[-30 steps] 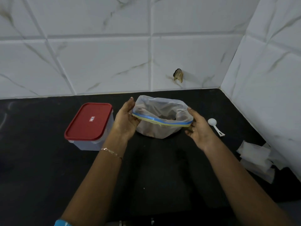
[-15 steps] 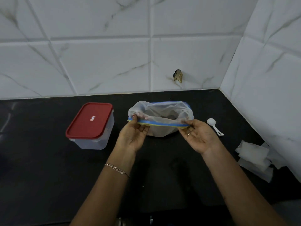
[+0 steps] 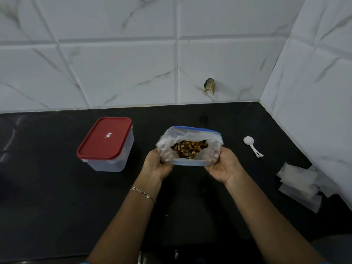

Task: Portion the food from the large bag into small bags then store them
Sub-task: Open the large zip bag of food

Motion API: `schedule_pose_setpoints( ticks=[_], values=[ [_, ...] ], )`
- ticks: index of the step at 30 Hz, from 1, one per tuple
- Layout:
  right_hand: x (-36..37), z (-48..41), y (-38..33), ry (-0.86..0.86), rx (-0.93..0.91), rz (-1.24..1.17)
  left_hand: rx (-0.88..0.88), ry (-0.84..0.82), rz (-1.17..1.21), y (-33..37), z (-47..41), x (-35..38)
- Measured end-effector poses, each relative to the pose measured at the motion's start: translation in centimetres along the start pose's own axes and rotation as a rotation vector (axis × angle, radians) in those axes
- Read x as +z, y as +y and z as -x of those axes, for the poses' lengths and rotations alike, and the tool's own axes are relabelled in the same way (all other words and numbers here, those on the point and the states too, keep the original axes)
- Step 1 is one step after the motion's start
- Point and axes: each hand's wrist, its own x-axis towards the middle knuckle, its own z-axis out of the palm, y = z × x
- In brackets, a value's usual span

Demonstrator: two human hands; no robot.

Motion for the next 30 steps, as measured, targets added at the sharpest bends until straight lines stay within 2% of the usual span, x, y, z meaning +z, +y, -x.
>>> schedule_pose_setpoints(
  ticks=[7, 10, 14, 17, 18, 20, 22, 26, 28, 30],
  values=[
    [-1.0, 0.0, -1.2, 0.028, -0.064, 0.007, 0.114, -0.005, -0.078, 1.5, 0.8, 0.1],
    [-0.5, 0.2, -1.1, 0.064, -0.056, 0.100, 0.109, -0.034, -0.135, 0.8, 1.0, 0.7],
    [0.2, 1.0, -1.5, 0.136, -0.075, 0.189, 0.183, 0.094, -0.176, 1.2, 0.4, 0.5],
    [-0.5, 0.6, -1.9, 0.288, -0.180, 0.423, 0.329, 0.186, -0.479, 1.7, 0.2, 0.3],
    [-0.8, 0.4, -1.7, 0.361, -0.285, 0.560, 0.432, 0.243, -0.644, 1.4, 0.5, 0.4],
    [-1.1, 0.6, -1.0, 0.442, -0.601, 0.793, 0.757, 0.325, -0.972, 0.1, 1.6, 0.6],
    [-1.0, 1.0, -0.4, 0.405, -0.856, 1.020, 0.969, 0.291, -1.243, -0.9, 2.6, 0.7],
    [-1.4, 0.8, -0.1, 0.339, -0.898, 1.517, 1.136, 0.389, -1.719, -1.4, 2.9, 1.1],
    [-1.4, 0.4, -0.1, 0.358, -0.935, 1.580, 1.246, 0.372, -1.888, -0.8, 2.7, 1.7],
    [-1.1, 0.2, -0.6, 0.356, -0.968, 1.578, 1.224, 0.302, -2.063, -0.1, 2.6, 2.1]
  ],
)
